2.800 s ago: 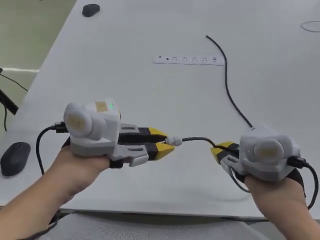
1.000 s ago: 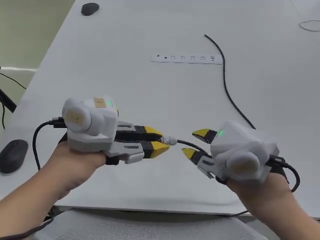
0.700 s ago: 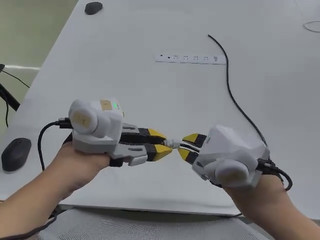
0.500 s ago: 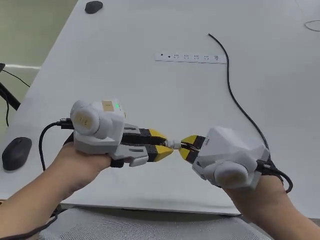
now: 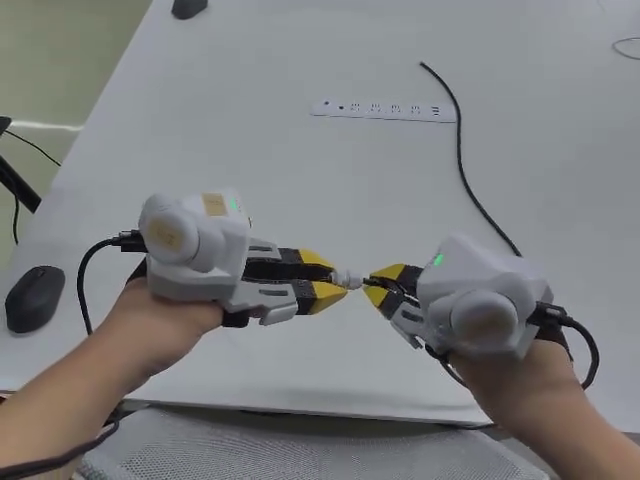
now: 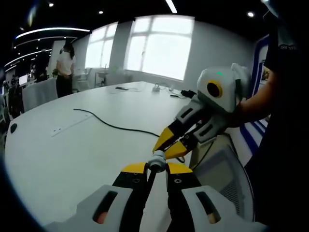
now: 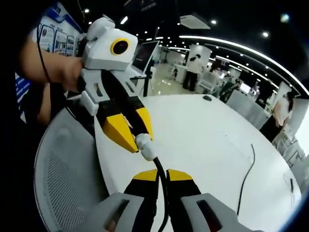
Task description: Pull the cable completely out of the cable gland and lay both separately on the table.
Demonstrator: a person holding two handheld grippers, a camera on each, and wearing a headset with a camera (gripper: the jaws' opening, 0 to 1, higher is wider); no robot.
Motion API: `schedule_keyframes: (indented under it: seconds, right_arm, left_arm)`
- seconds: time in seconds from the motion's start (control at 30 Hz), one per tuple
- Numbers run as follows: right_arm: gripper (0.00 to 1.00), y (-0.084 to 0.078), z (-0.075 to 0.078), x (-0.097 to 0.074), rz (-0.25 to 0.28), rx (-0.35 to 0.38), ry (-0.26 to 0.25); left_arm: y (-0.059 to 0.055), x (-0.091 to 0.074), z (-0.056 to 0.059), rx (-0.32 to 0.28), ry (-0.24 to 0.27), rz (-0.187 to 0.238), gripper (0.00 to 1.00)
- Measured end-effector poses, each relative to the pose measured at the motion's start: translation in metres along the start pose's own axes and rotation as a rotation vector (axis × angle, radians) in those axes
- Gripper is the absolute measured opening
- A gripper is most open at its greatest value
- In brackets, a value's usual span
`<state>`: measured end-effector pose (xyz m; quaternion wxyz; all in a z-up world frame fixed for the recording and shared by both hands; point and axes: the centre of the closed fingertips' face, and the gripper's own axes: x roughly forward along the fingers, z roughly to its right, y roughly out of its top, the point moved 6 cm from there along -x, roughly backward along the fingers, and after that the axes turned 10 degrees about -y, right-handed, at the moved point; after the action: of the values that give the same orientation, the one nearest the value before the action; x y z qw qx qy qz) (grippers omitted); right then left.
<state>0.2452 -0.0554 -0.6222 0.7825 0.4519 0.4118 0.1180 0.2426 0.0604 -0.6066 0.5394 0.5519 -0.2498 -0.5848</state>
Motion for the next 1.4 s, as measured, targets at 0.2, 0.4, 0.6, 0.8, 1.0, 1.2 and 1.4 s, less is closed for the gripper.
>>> schedule_keyframes:
  seconds: [0.2,0.4,0.6,0.8,1.0,1.2,1.4]
  right_arm:
    - [0.0,-0.016,0.012,-0.001,-0.042,0.149,-0.04]
    - [0.0,-0.031,0.026,-0.003,-0.071,0.243,-0.094]
    - [0.0,-0.048,0.035,-0.002,-0.099,0.368,-0.141]
    - [0.0,-0.07,0.043,-0.002,-0.145,0.495,-0.163]
    - [0.0,-0.085,0.046,-0.002,-0.174,0.55,-0.173]
    - [0.0,-0.091,0.046,-0.002,-0.188,0.587,-0.177]
    - [0.0,-0.088,0.047,-0.004,-0.18,0.579,-0.166]
  left_arm:
    - [-0.002,-0.006,-0.002,-0.006,0.012,0.01,0.15]
    - [0.0,-0.006,-0.001,-0.003,0.013,0.02,0.15]
    - [0.001,-0.004,0.001,0.003,0.008,0.026,0.15]
    - [0.003,-0.003,0.001,0.003,0.007,0.036,0.15]
    - [0.003,0.001,0.004,0.01,0.0,0.038,0.15]
    - [0.002,0.003,0.004,0.01,-0.002,0.036,0.15]
    - [0.003,0.003,0.002,0.005,0.0,0.031,0.15]
